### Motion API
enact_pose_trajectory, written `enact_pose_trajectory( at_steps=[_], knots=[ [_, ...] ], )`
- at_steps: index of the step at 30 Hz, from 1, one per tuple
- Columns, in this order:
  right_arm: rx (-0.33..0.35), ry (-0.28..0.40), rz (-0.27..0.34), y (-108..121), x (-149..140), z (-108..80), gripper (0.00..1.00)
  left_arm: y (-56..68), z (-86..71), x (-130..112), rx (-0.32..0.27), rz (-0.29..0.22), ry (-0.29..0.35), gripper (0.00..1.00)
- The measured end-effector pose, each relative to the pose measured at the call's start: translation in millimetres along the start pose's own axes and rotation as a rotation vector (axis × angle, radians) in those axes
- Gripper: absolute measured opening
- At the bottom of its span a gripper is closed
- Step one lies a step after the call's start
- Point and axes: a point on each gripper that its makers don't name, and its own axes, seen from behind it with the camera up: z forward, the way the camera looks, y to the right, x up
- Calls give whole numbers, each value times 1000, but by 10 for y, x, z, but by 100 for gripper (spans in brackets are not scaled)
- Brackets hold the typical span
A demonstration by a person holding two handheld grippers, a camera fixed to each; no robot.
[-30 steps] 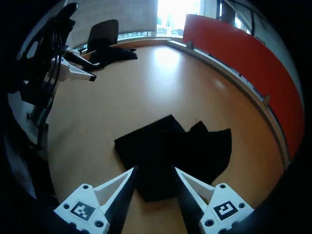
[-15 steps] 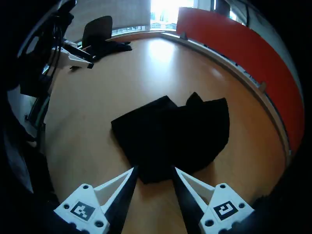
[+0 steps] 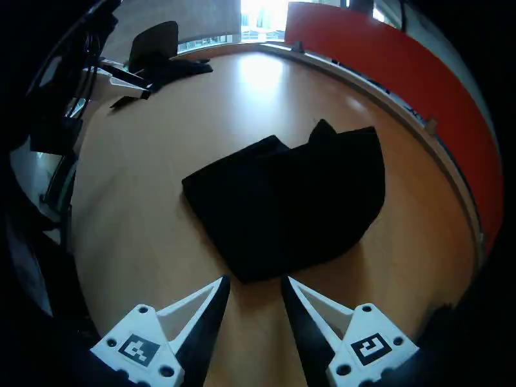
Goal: Fold towel
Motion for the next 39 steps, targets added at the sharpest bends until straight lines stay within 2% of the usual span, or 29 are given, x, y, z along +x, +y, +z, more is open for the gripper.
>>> enact_pose_trajectory(
  at_steps=[5,13,21,39],
  knots=[
    [4,-5,28,-17,-28,14,50,8,6,4,-1,1,0,95],
    [10,-4,61,-47,-46,60,44,14,5,-5,-3,-1,-2,95],
    [4,-4,95,-39,-53,117,32,21,9,-25,-5,2,-5,95],
    [-2,-10,130,-62,-74,95,31,26,15,-17,-7,0,-5,95]
  ],
)
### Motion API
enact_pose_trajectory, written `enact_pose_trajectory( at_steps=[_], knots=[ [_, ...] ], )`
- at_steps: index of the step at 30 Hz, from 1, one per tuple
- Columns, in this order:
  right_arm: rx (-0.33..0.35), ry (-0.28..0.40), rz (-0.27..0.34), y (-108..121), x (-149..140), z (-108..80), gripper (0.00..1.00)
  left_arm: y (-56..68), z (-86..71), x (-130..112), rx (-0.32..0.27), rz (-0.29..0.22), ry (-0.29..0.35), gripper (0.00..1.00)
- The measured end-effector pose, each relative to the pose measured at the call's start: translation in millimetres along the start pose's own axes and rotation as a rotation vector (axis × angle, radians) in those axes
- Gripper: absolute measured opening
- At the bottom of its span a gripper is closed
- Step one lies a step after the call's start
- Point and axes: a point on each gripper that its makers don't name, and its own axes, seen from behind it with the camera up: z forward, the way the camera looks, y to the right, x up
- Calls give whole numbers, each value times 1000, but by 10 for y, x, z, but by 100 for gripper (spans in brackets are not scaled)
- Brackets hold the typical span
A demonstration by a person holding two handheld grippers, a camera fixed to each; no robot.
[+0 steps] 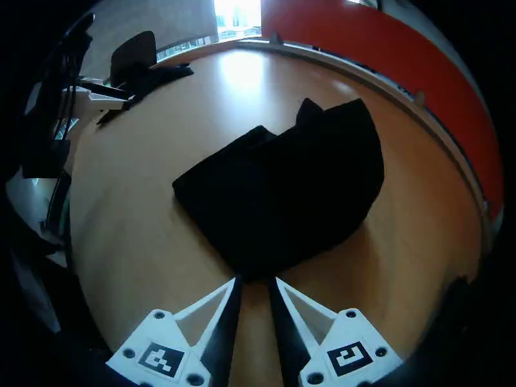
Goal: Fold towel
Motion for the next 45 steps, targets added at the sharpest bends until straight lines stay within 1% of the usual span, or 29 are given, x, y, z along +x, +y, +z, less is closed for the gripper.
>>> enact_pose_trajectory(
  at_steps=[10,12,14,16,22,24,30,36,45],
  knots=[
    [-1,-1,12,-22,-4,-16,31,7,-7,-13,-1,0,-1,95],
    [-2,-2,14,-22,-8,-9,29,8,-7,-14,-1,-1,0,95],
    [-3,-2,17,-20,-11,1,24,7,-7,-13,-1,-2,0,95],
    [-3,-2,20,-21,-12,7,22,7,-7,-10,-2,-2,0,95],
    [-6,-1,23,-29,-14,4,8,11,-13,-10,-3,-2,0,95],
    [-11,2,23,-28,-9,-2,5,13,-14,-13,-4,-2,0,95],
    [-8,12,33,-28,15,-12,4,15,-12,-16,-4,1,0,95],
    [-8,27,20,-16,78,-61,4,24,-7,-10,-7,3,0,95],
    [-17,74,4,12,287,-167,4,22,-6,-6,-9,7,3,95]
  ],
)
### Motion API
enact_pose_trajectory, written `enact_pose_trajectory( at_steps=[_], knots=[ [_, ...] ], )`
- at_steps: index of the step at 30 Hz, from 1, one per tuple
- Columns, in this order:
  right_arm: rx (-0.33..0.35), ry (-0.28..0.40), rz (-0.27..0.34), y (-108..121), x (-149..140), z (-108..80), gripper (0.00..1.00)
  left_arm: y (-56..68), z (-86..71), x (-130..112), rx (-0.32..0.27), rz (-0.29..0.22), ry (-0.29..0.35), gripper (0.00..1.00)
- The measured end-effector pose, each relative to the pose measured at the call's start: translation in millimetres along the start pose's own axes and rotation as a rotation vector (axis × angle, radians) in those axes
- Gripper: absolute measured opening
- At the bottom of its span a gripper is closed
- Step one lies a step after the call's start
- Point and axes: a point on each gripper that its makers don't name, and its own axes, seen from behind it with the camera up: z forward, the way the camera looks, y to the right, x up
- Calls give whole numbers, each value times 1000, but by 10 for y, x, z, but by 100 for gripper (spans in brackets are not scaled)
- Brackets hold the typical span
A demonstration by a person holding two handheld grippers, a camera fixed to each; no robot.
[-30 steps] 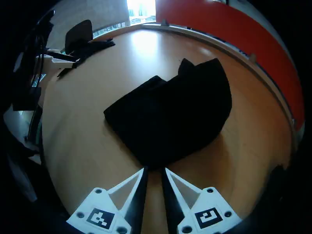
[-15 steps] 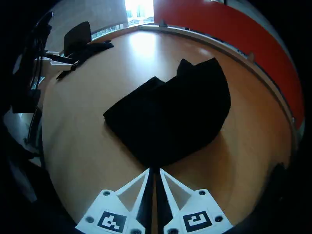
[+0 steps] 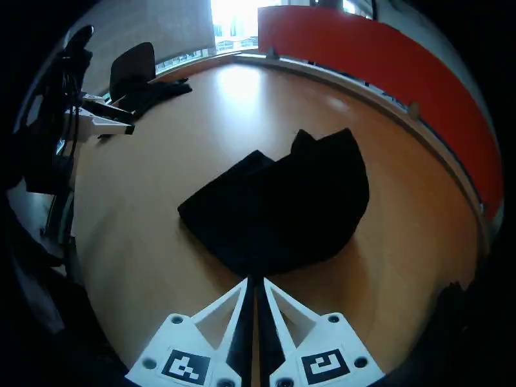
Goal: Fold towel
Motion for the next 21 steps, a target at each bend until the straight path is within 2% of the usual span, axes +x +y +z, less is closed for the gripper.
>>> enact_pose_trajectory(
  at_steps=[9,21],
  knots=[
    [-27,75,-35,97,432,-214,4,-3,-22,53,-3,-9,18,95],
    [-98,180,-94,367,1106,-601,4,81,-56,165,-21,4,48,95]
  ],
)
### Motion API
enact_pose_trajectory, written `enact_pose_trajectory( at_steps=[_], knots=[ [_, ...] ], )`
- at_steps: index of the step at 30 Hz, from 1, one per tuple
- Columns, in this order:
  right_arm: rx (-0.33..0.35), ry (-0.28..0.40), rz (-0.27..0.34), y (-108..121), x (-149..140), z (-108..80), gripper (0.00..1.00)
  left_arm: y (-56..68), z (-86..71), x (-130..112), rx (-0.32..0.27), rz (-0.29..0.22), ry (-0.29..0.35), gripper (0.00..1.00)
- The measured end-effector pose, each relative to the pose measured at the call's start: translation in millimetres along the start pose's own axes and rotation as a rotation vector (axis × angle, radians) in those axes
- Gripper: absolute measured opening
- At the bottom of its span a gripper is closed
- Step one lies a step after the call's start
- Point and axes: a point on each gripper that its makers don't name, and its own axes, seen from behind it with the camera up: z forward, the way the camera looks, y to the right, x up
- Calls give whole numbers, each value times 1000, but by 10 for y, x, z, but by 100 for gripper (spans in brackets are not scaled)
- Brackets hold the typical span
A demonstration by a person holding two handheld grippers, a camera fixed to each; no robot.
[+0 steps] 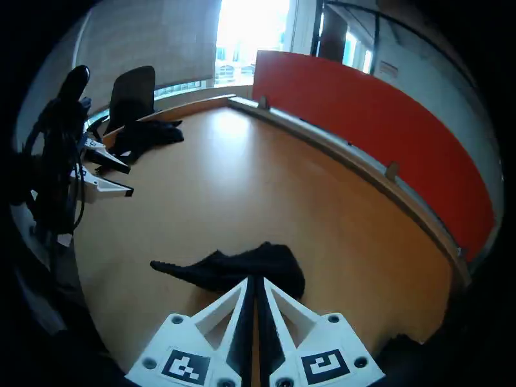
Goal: Fold towel
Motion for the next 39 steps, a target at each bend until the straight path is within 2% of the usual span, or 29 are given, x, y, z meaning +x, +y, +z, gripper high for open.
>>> enact_pose_trajectory(
  at_steps=[12,30,39],
  knots=[
    [-73,80,-57,267,505,-364,4,43,-51,108,-10,8,27,95],
    [-133,96,-105,575,667,-655,4,131,-90,185,-20,19,47,95],
    [-162,108,-109,754,718,-798,4,178,-114,213,-27,26,53,95]
  ],
)
